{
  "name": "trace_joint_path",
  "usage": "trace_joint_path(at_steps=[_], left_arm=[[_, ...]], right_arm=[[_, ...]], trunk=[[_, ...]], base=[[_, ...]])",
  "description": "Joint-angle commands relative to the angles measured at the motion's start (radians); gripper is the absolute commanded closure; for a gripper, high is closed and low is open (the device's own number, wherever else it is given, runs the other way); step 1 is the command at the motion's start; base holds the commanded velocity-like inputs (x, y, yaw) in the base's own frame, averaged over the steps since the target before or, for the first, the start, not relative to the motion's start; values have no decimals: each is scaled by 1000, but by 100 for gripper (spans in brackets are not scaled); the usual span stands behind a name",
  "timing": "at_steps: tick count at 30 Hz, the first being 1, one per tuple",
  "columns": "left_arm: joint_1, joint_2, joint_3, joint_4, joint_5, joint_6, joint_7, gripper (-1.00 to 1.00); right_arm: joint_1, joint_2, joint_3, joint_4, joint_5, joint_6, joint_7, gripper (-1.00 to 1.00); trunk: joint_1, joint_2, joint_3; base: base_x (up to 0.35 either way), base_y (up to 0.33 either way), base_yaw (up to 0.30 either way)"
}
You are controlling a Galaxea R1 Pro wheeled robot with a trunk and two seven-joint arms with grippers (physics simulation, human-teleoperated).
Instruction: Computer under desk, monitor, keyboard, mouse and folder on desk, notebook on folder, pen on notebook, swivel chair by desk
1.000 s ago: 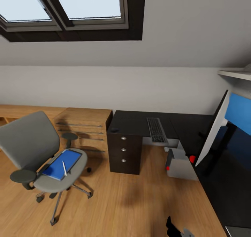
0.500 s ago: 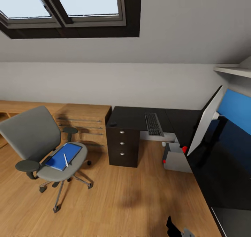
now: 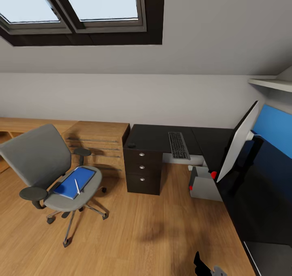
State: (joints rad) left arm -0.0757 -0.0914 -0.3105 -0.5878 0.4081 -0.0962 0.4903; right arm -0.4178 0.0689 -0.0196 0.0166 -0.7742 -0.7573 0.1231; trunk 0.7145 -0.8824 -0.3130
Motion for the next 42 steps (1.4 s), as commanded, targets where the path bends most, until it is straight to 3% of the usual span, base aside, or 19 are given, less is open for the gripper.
trace_joint_path(at_steps=[1,23,29,31,32,35,38,39,42], left_arm=[[-1,1,-7,0,11,-7,7,-100],[-1,2,-6,0,12,-7,7,-100],[-1,2,-7,0,12,-7,8,-100],[-1,2,-7,0,12,-7,8,-100],[-1,3,-6,0,11,-8,10,-100],[-1,8,-5,0,11,-8,13,-100],[-1,11,-5,0,11,-8,13,-100],[-1,12,-4,0,11,-8,14,-100],[-1,14,-4,0,11,-8,14,-100]], right_arm=[[-1,0,-2,2,-10,-3,10,-100],[-1,3,1,-23,-10,-32,16,-100],[-1,-2,2,-251,-1,-38,8,-100],[-1,-3,2,-327,20,-31,-7,-100],[-2,-4,1,-409,71,9,-77,-100],[-2,-5,0,-552,167,121,-222,-100],[-2,-5,-1,-668,235,245,-321,-100],[-1,-5,-1,-740,270,337,-375,-100],[3,-6,-2,-841,307,495,-440,-100]], trunk=[[-4,6,2],[-88,160,71],[-111,202,90],[-119,216,96],[-123,223,99],[-134,244,109],[-146,265,118],[-149,272,121],[-161,293,130]], base=[[0,0,0],[0,0,0],[0,0,0],[0,0,0],[0,0,0],[0,0,0],[0,0,0],[0,0,0],[0,0,0]])
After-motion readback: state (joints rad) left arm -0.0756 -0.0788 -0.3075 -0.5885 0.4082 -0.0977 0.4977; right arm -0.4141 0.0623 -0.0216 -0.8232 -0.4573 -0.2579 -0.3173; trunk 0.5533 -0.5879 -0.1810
